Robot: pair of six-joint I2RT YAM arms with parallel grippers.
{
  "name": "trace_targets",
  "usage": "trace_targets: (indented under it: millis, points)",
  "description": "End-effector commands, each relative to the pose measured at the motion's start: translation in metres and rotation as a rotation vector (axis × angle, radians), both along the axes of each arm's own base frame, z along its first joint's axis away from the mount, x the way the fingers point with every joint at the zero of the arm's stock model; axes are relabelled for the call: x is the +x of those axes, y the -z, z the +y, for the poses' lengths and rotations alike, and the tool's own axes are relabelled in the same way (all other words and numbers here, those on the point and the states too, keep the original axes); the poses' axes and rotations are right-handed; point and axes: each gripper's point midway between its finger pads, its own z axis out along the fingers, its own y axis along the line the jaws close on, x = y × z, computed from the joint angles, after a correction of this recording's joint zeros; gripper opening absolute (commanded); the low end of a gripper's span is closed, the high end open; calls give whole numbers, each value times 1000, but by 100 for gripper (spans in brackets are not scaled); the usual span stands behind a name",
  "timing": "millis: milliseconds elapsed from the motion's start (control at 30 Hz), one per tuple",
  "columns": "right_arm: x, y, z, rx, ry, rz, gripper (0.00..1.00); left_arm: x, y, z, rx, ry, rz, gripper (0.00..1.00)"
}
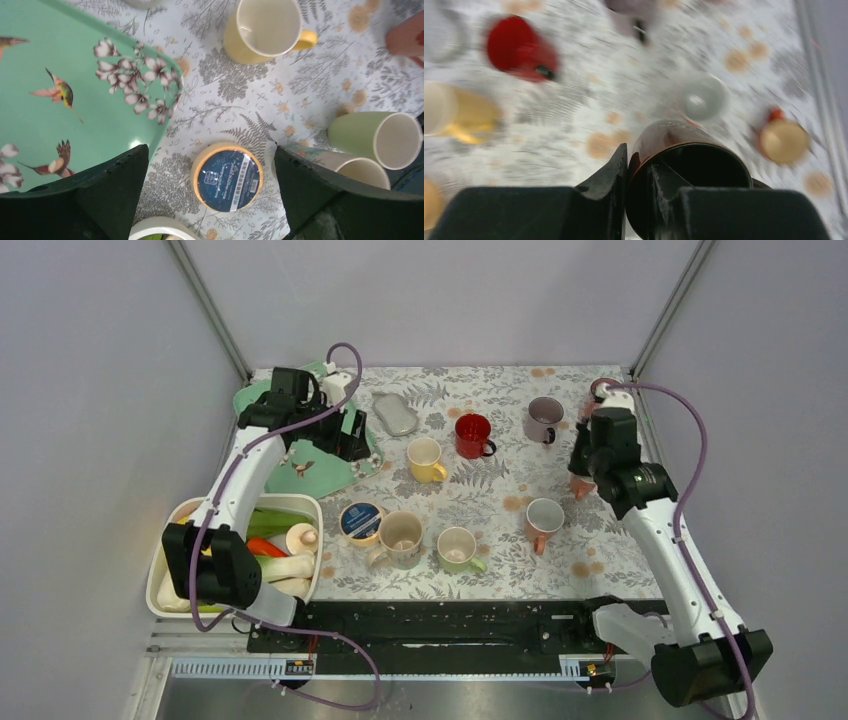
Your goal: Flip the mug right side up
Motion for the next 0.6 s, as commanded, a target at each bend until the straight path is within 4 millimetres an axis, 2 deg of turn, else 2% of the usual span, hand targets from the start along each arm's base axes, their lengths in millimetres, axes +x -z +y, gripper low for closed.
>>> trace_targets:
  millis: [0, 67, 167, 367, 567]
  points:
    - [-56, 40, -92, -152, 275, 156, 0, 11, -9, 16, 42, -96, -167, 99]
    - [-65, 56, -111, -96, 346, 184, 0, 8, 2, 20, 52, -121, -178, 99]
    - [-73, 83, -124, -61, 405, 244, 0, 4, 13, 25, 70, -144, -174, 99]
    - [-84, 121, -108, 32, 394, 356, 0, -7, 26, 27, 73, -142, -156, 99]
    - [-83, 150, -102, 67, 413, 489, 0, -9, 20, 31, 72, -149, -187, 99]
